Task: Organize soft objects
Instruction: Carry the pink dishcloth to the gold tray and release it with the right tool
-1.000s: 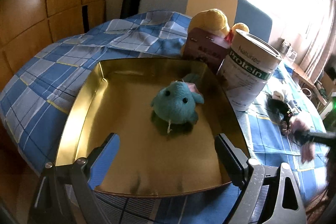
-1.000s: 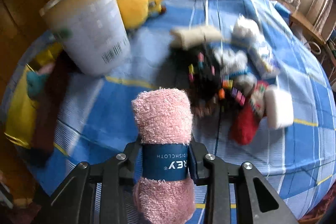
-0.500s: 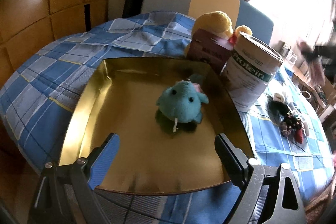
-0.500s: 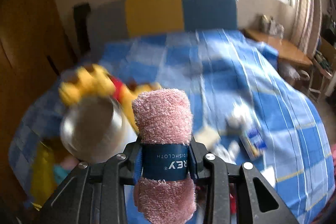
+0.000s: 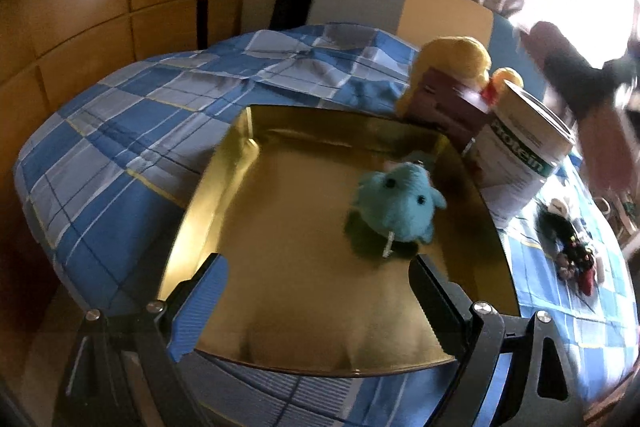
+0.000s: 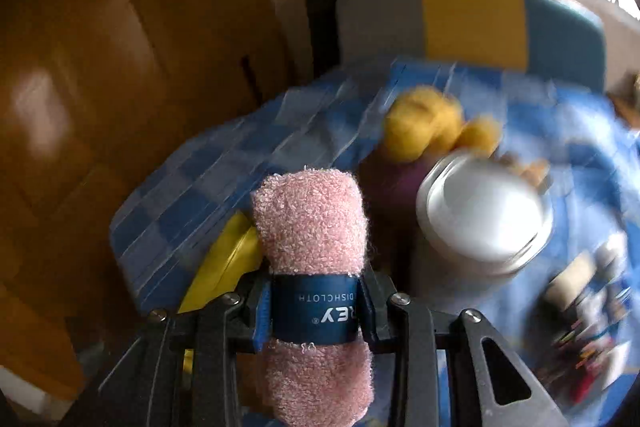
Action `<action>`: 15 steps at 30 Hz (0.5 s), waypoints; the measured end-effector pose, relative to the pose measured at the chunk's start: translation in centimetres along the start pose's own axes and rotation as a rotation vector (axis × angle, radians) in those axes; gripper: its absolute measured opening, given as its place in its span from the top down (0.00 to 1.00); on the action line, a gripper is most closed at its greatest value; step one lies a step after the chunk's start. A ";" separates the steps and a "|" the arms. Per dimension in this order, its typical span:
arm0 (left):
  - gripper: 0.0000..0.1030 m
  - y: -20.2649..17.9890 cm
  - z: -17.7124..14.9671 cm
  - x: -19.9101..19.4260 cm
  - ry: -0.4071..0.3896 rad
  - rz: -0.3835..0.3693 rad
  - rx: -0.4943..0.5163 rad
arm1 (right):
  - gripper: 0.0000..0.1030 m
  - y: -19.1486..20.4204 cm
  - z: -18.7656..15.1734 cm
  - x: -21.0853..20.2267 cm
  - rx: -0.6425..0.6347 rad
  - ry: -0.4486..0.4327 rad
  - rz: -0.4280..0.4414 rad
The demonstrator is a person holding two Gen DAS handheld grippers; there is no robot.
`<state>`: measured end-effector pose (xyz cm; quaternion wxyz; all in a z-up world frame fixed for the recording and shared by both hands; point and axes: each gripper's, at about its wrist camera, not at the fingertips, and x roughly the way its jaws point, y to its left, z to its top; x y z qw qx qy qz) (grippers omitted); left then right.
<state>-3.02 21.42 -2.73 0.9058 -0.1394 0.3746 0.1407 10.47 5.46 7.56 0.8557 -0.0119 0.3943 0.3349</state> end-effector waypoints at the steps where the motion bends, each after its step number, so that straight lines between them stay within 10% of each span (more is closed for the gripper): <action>1: 0.10 0.4 0.1 -0.1 -0.003 0.006 -0.010 | 0.67 0.4 -0.9 1.0 0.002 0.022 0.007; 15: 0.10 1.4 -0.2 0.2 0.001 0.019 -0.026 | 0.62 -0.9 -8.5 9.5 0.117 0.239 -0.100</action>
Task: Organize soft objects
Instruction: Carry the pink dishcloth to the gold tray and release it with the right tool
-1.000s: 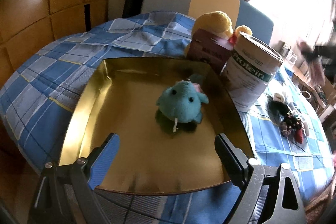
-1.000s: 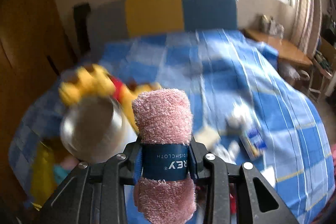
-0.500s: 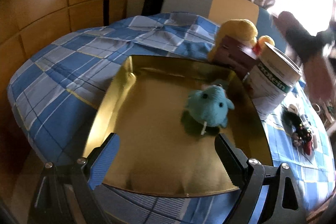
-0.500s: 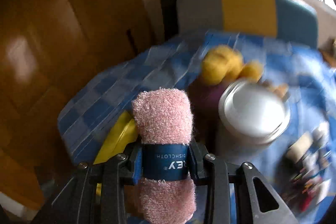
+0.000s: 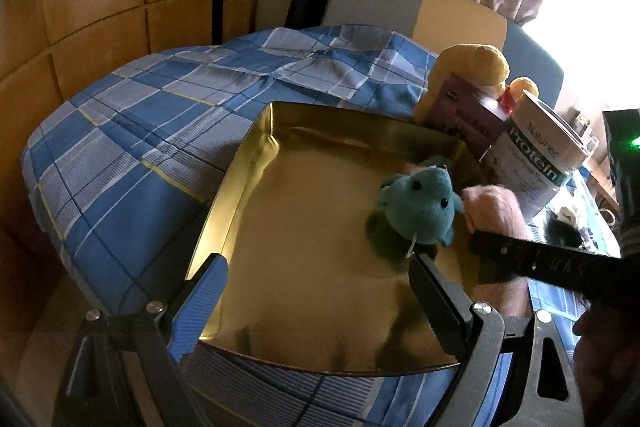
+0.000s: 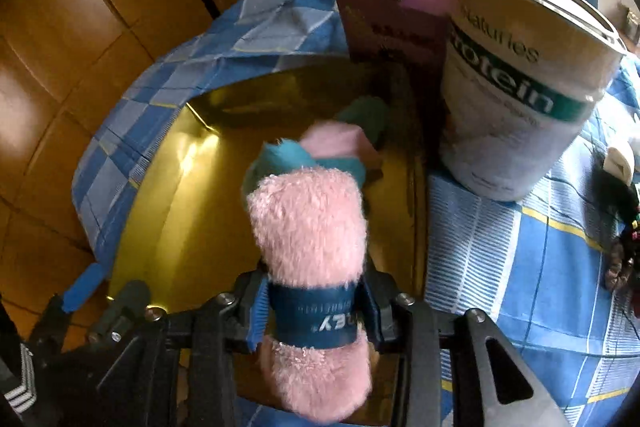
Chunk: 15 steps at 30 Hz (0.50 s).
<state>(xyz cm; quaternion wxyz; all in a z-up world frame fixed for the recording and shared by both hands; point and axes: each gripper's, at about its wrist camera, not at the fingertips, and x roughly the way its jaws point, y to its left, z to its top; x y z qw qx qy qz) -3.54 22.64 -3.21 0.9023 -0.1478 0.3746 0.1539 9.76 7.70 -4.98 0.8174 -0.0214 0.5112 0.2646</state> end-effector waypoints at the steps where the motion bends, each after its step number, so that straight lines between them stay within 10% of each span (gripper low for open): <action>1: 0.10 0.0 0.0 0.0 0.001 0.000 0.002 | 0.61 -0.1 -0.2 0.1 -0.002 0.000 -0.007; 15: 0.10 -1.1 -0.1 -0.7 -0.016 -0.003 0.037 | 0.57 -1.2 -0.9 -3.1 0.004 -0.113 -0.025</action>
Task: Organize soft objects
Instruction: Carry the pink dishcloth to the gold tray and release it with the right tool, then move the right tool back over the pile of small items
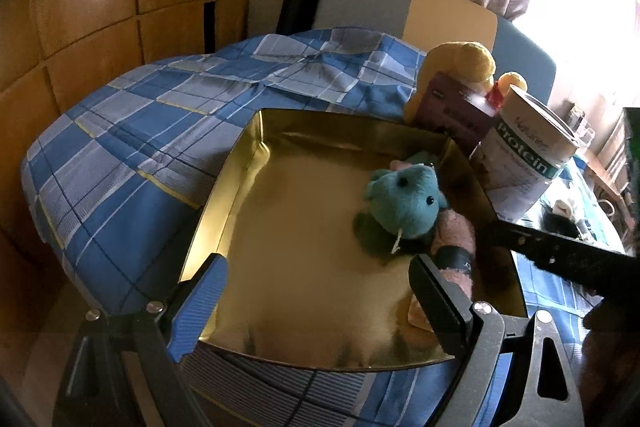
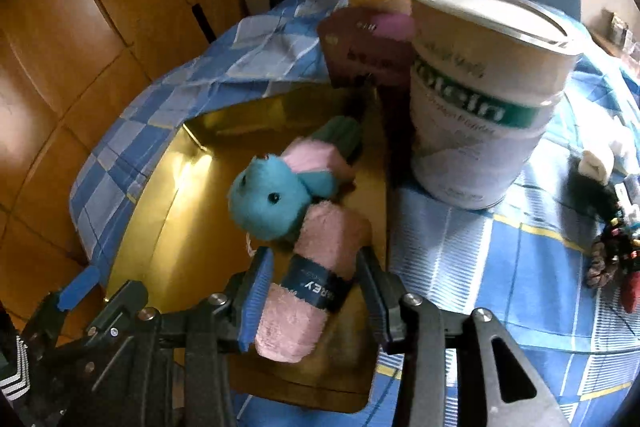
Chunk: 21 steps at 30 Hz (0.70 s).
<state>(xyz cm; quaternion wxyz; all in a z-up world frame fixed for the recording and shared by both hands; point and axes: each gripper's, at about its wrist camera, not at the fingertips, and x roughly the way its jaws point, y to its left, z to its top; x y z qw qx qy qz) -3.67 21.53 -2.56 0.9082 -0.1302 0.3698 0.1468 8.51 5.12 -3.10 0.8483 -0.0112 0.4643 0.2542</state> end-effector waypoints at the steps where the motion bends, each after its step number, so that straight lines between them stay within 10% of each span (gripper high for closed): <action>1: 0.10 -0.1 0.0 0.0 0.001 -0.001 0.003 | 0.57 -0.1 0.0 -0.3 -0.001 -0.009 0.000; 21: 0.10 -2.7 -0.6 -0.7 0.001 -0.027 0.084 | 0.57 -3.3 -1.0 -4.6 -0.018 -0.155 -0.091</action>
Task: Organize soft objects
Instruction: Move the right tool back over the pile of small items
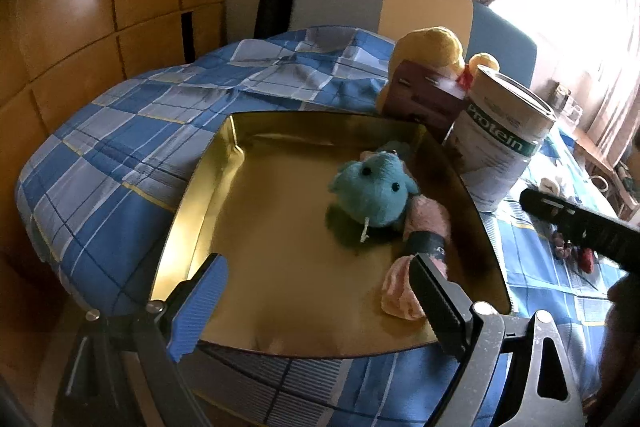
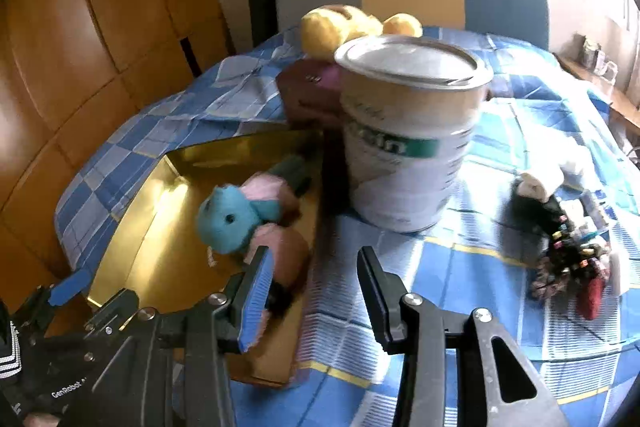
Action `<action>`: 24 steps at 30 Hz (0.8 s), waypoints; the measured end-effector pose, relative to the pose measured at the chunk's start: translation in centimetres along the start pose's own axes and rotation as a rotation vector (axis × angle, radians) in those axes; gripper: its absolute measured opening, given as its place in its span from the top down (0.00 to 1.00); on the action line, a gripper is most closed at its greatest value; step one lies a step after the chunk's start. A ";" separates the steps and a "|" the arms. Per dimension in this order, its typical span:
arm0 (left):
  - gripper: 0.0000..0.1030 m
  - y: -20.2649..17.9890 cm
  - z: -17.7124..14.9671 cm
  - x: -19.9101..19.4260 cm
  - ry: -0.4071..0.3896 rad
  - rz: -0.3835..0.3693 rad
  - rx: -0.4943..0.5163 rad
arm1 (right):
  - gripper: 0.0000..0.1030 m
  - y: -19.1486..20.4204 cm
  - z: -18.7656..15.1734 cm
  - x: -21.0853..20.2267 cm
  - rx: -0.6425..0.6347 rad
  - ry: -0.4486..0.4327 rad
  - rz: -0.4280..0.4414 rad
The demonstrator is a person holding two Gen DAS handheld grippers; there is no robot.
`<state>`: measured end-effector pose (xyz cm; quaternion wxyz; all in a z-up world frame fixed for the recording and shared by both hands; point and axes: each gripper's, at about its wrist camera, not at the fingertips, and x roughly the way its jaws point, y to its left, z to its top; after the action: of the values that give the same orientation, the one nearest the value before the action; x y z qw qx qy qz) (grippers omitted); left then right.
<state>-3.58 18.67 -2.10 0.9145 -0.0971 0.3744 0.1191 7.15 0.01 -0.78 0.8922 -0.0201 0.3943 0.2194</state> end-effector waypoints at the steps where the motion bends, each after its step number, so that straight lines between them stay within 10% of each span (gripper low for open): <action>1: 0.10 -0.1 0.0 0.0 -0.001 -0.001 0.003 | 0.57 -0.4 0.1 -0.3 0.001 -0.008 -0.009; 24: 0.10 -5.5 0.1 -1.1 -0.019 -0.045 0.159 | 0.57 -20.3 0.9 -6.0 0.168 -0.152 -0.473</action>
<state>-2.67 13.29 -0.75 0.9253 -0.0315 0.3716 0.0693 12.48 -20.39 1.27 0.9443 -0.0212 0.3272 -0.0279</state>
